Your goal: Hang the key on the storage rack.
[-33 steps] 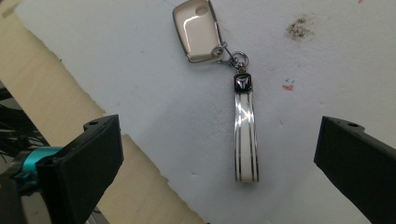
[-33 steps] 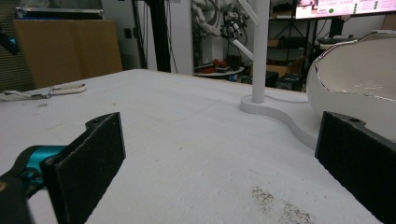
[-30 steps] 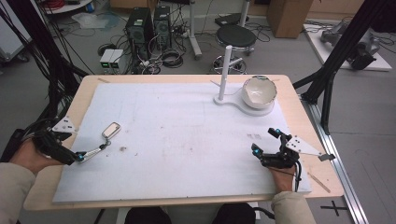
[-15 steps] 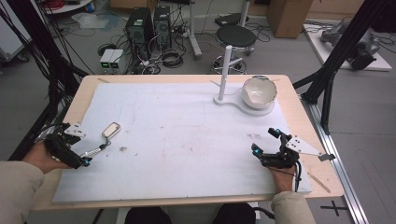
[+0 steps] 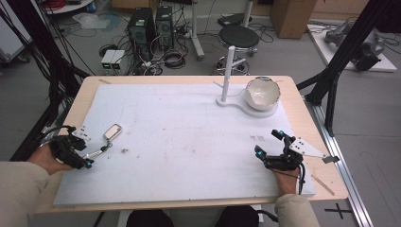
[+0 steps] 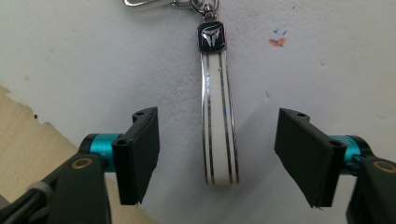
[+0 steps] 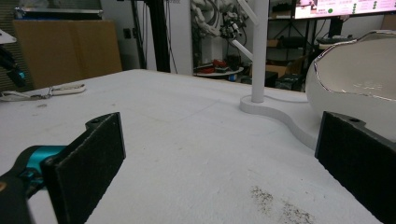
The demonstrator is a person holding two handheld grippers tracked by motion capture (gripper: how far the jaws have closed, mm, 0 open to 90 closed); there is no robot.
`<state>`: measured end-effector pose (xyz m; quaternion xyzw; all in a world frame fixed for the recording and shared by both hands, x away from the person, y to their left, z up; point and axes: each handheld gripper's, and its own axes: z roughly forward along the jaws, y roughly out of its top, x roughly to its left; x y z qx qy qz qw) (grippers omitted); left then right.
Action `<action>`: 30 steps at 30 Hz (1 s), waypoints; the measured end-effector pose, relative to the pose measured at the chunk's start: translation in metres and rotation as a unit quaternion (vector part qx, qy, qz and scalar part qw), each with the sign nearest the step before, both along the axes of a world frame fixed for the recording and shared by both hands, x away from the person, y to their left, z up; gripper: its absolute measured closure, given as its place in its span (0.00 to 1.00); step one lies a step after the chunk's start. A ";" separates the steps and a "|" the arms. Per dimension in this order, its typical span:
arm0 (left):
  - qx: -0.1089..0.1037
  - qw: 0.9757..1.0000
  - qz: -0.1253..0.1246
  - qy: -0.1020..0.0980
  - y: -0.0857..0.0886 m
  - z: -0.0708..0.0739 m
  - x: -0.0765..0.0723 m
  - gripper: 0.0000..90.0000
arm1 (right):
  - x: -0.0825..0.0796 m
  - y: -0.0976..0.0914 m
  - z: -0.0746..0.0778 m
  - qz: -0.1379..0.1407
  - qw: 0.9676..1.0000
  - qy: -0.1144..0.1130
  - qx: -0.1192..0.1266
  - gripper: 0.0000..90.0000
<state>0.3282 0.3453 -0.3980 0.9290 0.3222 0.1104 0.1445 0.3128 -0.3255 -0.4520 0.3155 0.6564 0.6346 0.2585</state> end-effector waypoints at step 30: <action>0.014 0.999 -0.024 -0.016 -0.004 -0.004 -0.007 0.83 | 0.000 0.000 0.000 0.000 1.000 0.000 -0.001 0.01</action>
